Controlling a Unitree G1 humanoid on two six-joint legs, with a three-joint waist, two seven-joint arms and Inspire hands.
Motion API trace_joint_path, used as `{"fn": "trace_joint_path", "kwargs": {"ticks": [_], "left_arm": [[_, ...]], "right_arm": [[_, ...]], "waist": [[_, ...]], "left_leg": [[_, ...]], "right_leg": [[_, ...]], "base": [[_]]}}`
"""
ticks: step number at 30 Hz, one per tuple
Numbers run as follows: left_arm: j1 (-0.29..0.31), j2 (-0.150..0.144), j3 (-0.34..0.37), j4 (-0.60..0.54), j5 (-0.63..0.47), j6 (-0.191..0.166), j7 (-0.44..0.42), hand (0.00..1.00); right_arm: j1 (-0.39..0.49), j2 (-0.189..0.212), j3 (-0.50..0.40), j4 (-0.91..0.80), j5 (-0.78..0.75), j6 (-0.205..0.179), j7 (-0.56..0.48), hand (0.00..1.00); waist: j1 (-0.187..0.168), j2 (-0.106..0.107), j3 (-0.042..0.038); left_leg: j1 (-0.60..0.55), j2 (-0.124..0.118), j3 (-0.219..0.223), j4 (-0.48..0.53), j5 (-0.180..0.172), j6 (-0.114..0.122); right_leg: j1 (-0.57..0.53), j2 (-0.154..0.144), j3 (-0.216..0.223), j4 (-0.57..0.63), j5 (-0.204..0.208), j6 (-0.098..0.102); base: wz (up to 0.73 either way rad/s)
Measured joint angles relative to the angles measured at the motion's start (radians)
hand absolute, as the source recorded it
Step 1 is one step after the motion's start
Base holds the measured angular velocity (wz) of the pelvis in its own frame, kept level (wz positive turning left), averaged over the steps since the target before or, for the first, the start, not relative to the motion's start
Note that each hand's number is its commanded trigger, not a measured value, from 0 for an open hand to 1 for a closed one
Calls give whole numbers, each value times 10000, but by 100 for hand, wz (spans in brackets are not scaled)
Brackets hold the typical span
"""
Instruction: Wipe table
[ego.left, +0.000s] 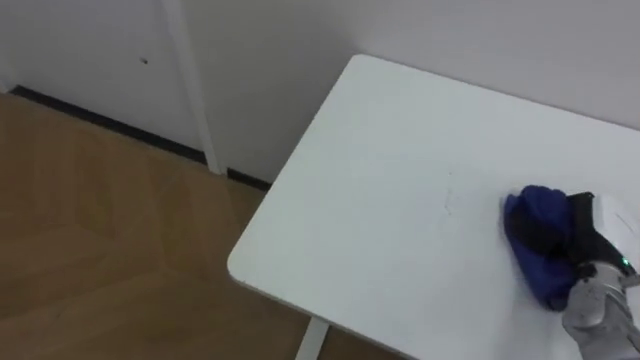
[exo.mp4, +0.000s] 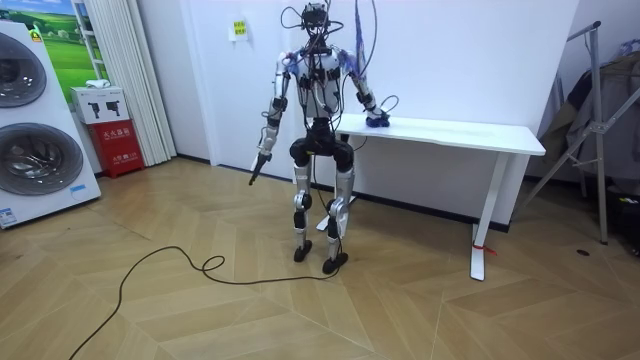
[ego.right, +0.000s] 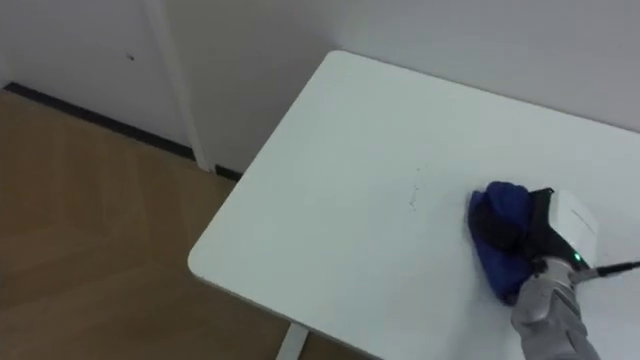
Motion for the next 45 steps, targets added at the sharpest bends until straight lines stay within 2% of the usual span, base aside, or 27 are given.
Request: {"fn": "trace_joint_path", "kwargs": {"ticks": [3,4,5,7,9,10,11,13,16,19,20,22,25,27,29,31,33,36,37,38,39,40,41,42,43,44,45], "left_arm": [[-261,-62,-343,-102,-9,2,33,0],[-388,-86,-581,-95,-20,13,35,0],[-534,-84,-785,-71,-8,43,32,0],[-750,-81,-996,43,-9,127,32,0],[-942,-69,-1332,306,-14,160,-9,0],[-1120,-78,-1458,453,-14,243,-89,0],[-1273,-81,-1468,546,-1,295,-220,0],[-1330,-91,-1468,567,19,313,-238,0],[-784,-5,-1397,298,5,426,-236,0],[-334,16,-1207,296,11,595,-220,0],[-215,12,-1070,295,4,575,-241,0],[-71,17,-736,317,5,474,-257,0],[137,17,-248,288,7,239,-248,0],[133,23,-122,168,56,186,-251,0],[102,78,-88,-118,388,114,-251,0],[-95,79,-100,-134,688,92,-252,0],[-299,76,-255,-133,684,64,-234,0],[-804,26,-970,-67,674,45,-188,0],[-1135,-12,-1121,163,674,-40,-174,0],[-1434,61,-1313,475,668,-108,-129,0],[-1624,122,-1420,616,652,-148,-106,0],[-1960,201,-1612,793,593,-234,-64,0],[-2172,221,-1625,904,571,-357,11,0],[-2256,260,-1624,964,574,-417,17,0],[-2407,395,-1646,1013,575,-573,15,0],[-2494,542,-1706,949,578,-610,8,0],[-2507,607,-1719,848,580,-599,3,0]], "right_arm": [[-139,41,171,-127,-1,283,73,100],[-381,152,307,-258,-4,688,149,100],[-544,238,658,-563,-28,1235,241,100],[-973,525,1599,-1256,-406,1798,670,100],[-1544,725,2829,-1922,-989,1941,1122,100],[-2214,1043,3628,-2097,-1365,1933,1436,100],[-2711,1325,3938,-2297,-1709,1895,1691,100],[-3250,1424,4017,-2304,-1936,1623,1814,100],[-3392,1319,4002,-2208,-1853,1566,1758,100],[-2736,861,3696,-1312,-1567,1280,1540,100],[-2103,858,3037,-1368,-1338,827,1190,100],[-1467,857,2351,-1350,-1062,260,823,100],[-664,781,1350,-1151,-538,-215,479,100],[-267,741,793,-1110,-261,-260,378,100],[212,667,266,-948,17,-323,135,100],[452,489,48,-775,89,-340,-1,100],[455,453,28,-775,107,-183,-36,100],[-127,558,269,-805,-42,659,-116,100],[-502,746,502,-810,-199,1146,-132,100],[-965,842,980,-822,-481,1581,-118,100],[-1153,1008,1281,-850,-660,1771,-87,100],[-1549,1093,1996,-934,-818,2102,4,100],[-2053,1339,2570,-926,-1240,2243,156,100],[-2287,1471,2884,-936,-1571,2224,229,100],[-2715,1665,3279,-933,-1988,2046,288,100],[-3124,1660,3434,-860,-2073,1705,304,100],[-3279,1658,3393,-850,-2137,1609,302,100]], "waist": [[65,98,0],[123,158,5],[465,174,8],[859,124,38],[1133,67,94],[1202,27,183],[1358,5,228],[1589,-20,246],[1690,-49,232],[1543,-54,235],[1399,-64,231],[1173,-73,233],[735,-83,234],[370,-131,175],[17,-197,90],[-20,-132,29],[-45,41,41],[271,462,67],[657,591,118],[962,642,185],[1113,613,197],[1578,540,200],[2038,529,233],[2220,515,255],[2407,402,302],[2553,317,321],[2552,303,314]], "left_leg": [[-135,-6,109,266,-141,16],[-111,-11,234,285,-138,13],[-80,57,515,258,-129,2],[-162,223,930,236,-95,-56],[-253,348,1168,213,-34,-141],[-271,397,1196,204,-2,-192],[-343,416,1166,198,22,-229],[-437,367,967,101,112,-245],[-443,320,653,24,134,-232],[-421,211,330,23,134,-230],[-420,145,319,23,135,-228],[-349,100,342,20,132,-223],[-101,-4,443,-57,129,-219],[-58,-38,482,-82,85,-147],[-64,-58,596,-37,-36,39],[-55,-45,720,114,-151,151],[-102,-11,757,361,-319,214],[-212,204,1267,1111,-713,298],[-253,369,1609,1298,-789,335],[-348,539,1914,1465,-810,326],[-447,621,2072,1577,-822,324],[-609,779,2315,1788,-862,261],[-793,1040,2451,2069,-960,100],[-927,1171,2399,2217,-1003,13],[-1233,1419,2207,2487,-1065,-158],[-1763,1653,1793,2783,-1082,-306],[-2030,1781,1525,2894,-1040,-416]], "right_leg": [[-30,-33,-24,11,-33,-22],[-55,-36,57,44,-25,-42],[-258,0,392,133,-48,-104],[-613,87,799,350,-25,-228],[-862,197,1026,368,56,-355],[-947,259,1049,345,84,-401],[-1061,286,1040,325,71,-428],[-1017,287,846,157,80,-436],[-820,185,445,181,31,-353],[-583,71,172,135,21,-331],[-527,23,185,141,-9,-281],[-443,-25,155,143,-13,-266],[-244,-133,151,144,-66,-170],[-179,-182,166,118,-79,-116],[-178,-232,88,189,-173,42],[-148,-242,38,253,-174,83],[-93,-280,-116,504,-187,118],[-662,-594,-68,1849,-410,258],[-1147,-737,-63,2666,-420,261],[-1831,-1043,-64,3876,-489,315],[-2159,-1291,-77,4543,-589,322],[-2636,-1927,-87,5583,-879,313],[-2821,-2515,13,5912,-1005,312],[-2831,-2767,53,5884,-999,322],[-2795,-3182,200,5516,-939,385],[-2652,-3449,225,4812,-733,543],[-2540,-3496,232,4310,-569,590]], "base": [[-20],[-47],[-62],[-72],[-40],[-9],[0],[37],[55],[51],[46],[13],[-3],[2],[-3],[-18],[-23],[-57],[-93],[-85],[-66],[-59],[-54],[-24],[23],[46],[82]]}}
